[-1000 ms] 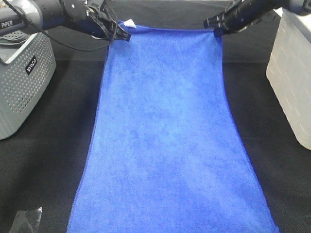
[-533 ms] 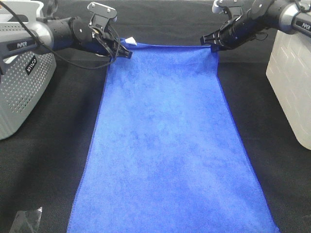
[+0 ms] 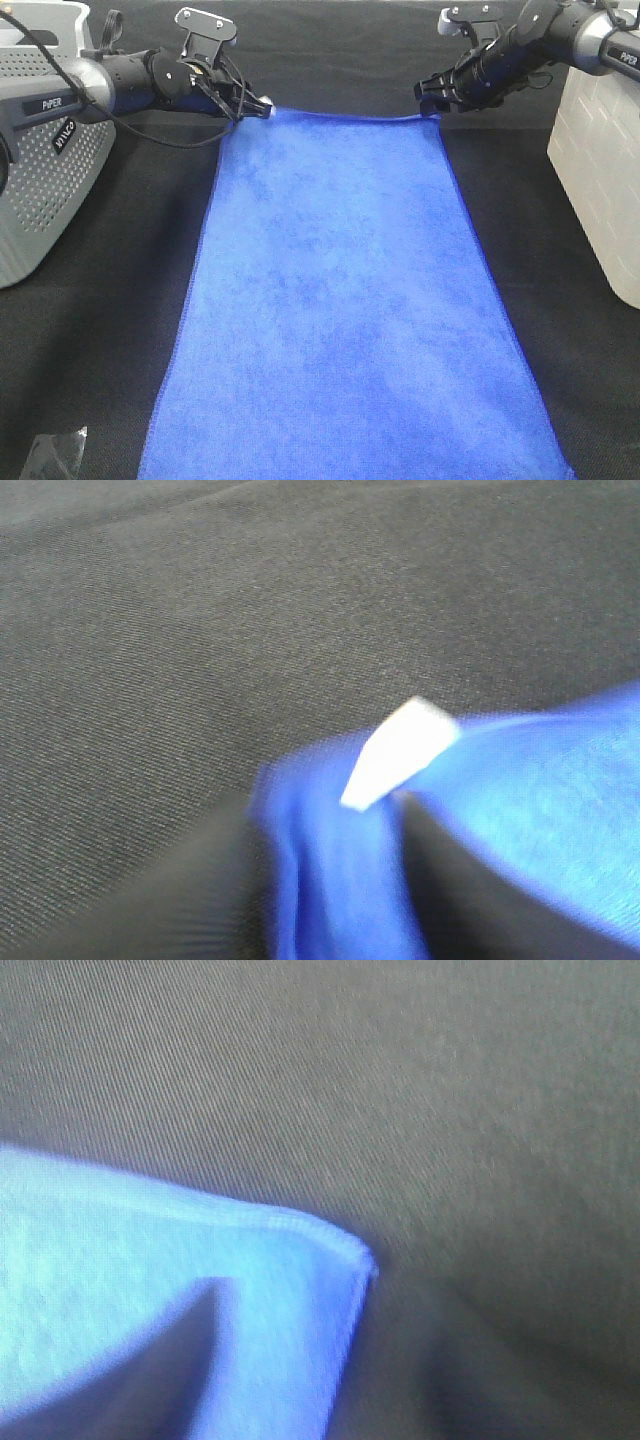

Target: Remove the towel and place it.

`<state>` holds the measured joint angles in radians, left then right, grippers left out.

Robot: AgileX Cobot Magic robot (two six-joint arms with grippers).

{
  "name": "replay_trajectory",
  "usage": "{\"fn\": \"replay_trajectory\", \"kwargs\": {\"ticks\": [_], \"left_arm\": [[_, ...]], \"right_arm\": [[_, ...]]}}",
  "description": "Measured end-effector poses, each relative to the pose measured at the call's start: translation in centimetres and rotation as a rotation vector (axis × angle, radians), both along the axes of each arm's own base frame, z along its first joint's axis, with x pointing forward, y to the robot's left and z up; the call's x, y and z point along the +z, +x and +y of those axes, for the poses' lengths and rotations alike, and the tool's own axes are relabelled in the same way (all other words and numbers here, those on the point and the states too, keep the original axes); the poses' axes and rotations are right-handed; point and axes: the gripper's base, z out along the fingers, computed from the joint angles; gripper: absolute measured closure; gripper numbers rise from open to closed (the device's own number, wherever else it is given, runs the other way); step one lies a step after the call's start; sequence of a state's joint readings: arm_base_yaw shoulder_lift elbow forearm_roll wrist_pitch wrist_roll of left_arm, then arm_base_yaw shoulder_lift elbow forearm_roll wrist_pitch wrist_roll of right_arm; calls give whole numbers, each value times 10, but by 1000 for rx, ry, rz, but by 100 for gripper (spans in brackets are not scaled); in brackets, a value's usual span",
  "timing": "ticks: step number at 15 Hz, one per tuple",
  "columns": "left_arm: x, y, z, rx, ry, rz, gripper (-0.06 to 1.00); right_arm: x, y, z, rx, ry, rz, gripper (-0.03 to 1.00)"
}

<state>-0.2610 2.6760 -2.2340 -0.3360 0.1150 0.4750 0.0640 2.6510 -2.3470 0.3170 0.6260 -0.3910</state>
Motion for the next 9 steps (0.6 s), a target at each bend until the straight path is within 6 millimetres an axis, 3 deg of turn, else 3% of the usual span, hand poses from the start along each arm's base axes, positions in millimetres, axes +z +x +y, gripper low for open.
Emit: {"fn": "replay_trajectory", "kwargs": {"ticks": [1,2,5,7,9], "left_arm": [[0,0,0,1,-2,-1,25],[1,0,0,2,-3,-3,18],[14,-3,-1,-18,-3,28,13],[38,-11,-3,-63,3,104,13],[75,-27,-5,-129,12,220,13]], "right_arm": [[-1,-1,-1,-1,-12,20,27],[3,-3,-1,4,-23,26,26],[34,-9,-1,23,-25,40,25],[62,-19,0,40,-17,77,25],[89,-34,1,41,3,154,23]]}}
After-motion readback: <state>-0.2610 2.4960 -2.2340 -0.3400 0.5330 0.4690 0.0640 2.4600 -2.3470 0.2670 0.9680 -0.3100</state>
